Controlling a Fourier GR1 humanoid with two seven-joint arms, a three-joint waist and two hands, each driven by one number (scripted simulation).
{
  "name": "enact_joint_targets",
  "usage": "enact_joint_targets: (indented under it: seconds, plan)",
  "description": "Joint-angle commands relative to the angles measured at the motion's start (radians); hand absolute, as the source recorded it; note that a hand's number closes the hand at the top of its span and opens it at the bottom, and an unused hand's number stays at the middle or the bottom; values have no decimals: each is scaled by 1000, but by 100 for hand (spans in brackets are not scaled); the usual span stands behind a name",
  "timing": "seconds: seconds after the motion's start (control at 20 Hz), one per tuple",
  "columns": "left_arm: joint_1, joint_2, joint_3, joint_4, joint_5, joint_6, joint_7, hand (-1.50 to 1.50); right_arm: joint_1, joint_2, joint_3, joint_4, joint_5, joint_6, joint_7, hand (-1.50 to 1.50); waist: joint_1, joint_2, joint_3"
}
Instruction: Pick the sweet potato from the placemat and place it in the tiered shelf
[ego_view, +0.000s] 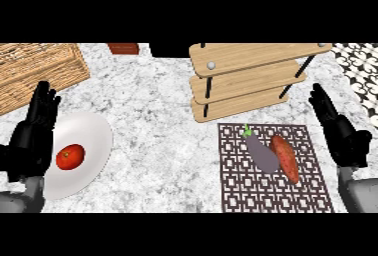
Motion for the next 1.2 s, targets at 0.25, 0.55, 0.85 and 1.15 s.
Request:
enact_joint_targets:
  seconds: [0.25,0.55,0.85,1.15]
  plan:
    - [-39,-17,-27,-11,-3,-24,23,0,-153,53,104,-17,-317,541,-73,150,49,50,19]
    - [-29,-40,-31,4,18,-33,71,0,-210,-18,-117,289,-584,779,-45,-150,21,48,16]
    - [15,-66,-42,5,0,-30,39,0,-264,-272,-123,331,-554,1177,-66,-150,9,40,14]
    - [-24,-47,-39,-16,-13,-26,91,0,-333,-364,-71,156,-280,1220,-104,-150,5,37,14]
